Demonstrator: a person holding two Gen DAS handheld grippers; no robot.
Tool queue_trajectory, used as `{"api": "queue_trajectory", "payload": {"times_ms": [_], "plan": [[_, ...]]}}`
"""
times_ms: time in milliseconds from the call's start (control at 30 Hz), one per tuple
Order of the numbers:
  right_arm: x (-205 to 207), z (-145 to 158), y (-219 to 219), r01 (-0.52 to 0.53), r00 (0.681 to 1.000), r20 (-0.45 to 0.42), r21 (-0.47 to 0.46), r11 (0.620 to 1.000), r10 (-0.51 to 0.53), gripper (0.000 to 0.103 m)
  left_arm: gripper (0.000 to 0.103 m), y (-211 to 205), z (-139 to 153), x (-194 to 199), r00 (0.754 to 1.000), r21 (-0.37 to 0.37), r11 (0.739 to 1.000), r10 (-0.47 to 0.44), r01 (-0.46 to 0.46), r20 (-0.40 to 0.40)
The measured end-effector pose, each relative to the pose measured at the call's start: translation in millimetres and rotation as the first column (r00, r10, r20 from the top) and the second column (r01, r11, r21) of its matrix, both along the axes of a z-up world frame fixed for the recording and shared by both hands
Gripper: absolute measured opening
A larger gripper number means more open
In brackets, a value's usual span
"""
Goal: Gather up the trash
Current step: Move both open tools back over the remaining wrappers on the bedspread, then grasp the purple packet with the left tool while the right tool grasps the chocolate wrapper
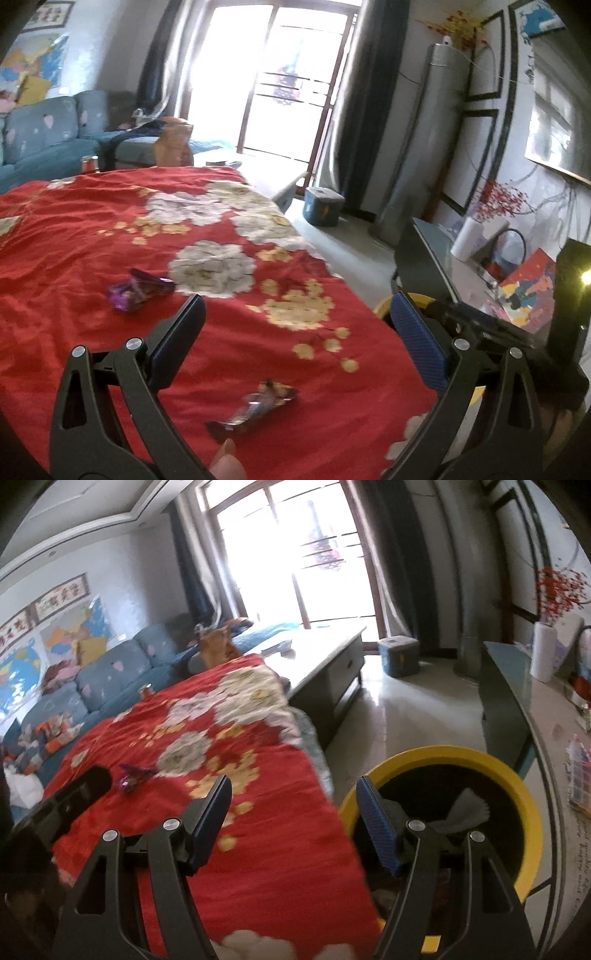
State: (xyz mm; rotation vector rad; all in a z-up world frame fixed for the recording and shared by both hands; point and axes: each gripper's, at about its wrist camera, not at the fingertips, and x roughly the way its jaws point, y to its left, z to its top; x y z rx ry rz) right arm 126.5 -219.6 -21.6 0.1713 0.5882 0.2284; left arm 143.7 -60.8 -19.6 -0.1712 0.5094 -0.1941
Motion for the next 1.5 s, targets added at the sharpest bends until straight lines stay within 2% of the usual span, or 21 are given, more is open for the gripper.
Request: {"api": "queue_trajectory", "payload": {"times_ms": [300, 500, 733, 900, 1100, 1200, 1300, 1367, 1500], "plan": [[2, -9, 48, -0.109, 0.993, -0.046, -0.013, 0.994, 0.108, 0.067, 0.092, 46, -3, -1, 0.994, -0.013, 0.994, 0.111, -0.111, 0.008], [7, -16, 79, -0.184, 0.979, -0.089, -0.004, 0.983, 0.183, 0.067, 0.092, 80, -8, 0, 0.981, -0.037, 0.981, 0.191, -0.192, -0.012], [13, -27, 111, -0.256, 0.958, -0.143, -0.027, 0.966, 0.249, 0.067, 0.092, 113, -19, 11, 0.963, -0.036, 0.963, 0.263, -0.266, -0.061], [15, -38, 129, -0.302, 0.939, -0.180, -0.030, 0.953, 0.292, 0.066, 0.091, 127, -33, 23, 0.954, -0.046, 0.958, 0.278, -0.284, -0.108], [16, -57, 146, -0.339, 0.914, -0.244, -0.026, 0.940, 0.323, 0.056, 0.076, 137, -47, 42, 0.946, -0.071, 0.956, 0.268, -0.285, -0.183], [7, -61, 150, -0.355, 0.915, -0.226, -0.054, 0.933, 0.335, 0.049, 0.068, 141, -56, 55, 0.939, -0.094, 0.955, 0.253, -0.281, -0.234], [2, -62, 153, -0.368, 0.913, -0.216, -0.066, 0.927, 0.347, 0.045, 0.055, 146, -65, 65, 0.928, -0.123, 0.949, 0.249, -0.291, -0.276], [1, -62, 152, -0.371, 0.912, -0.215, -0.061, 0.927, 0.350, 0.043, 0.040, 148, -71, 71, 0.920, -0.135, 0.947, 0.238, -0.291, -0.310], [1, -62, 151, -0.370, 0.913, -0.210, -0.057, 0.927, 0.351, 0.042, 0.020, 148, -76, 75, 0.915, -0.145, 0.948, 0.223, -0.284, -0.335]]}}
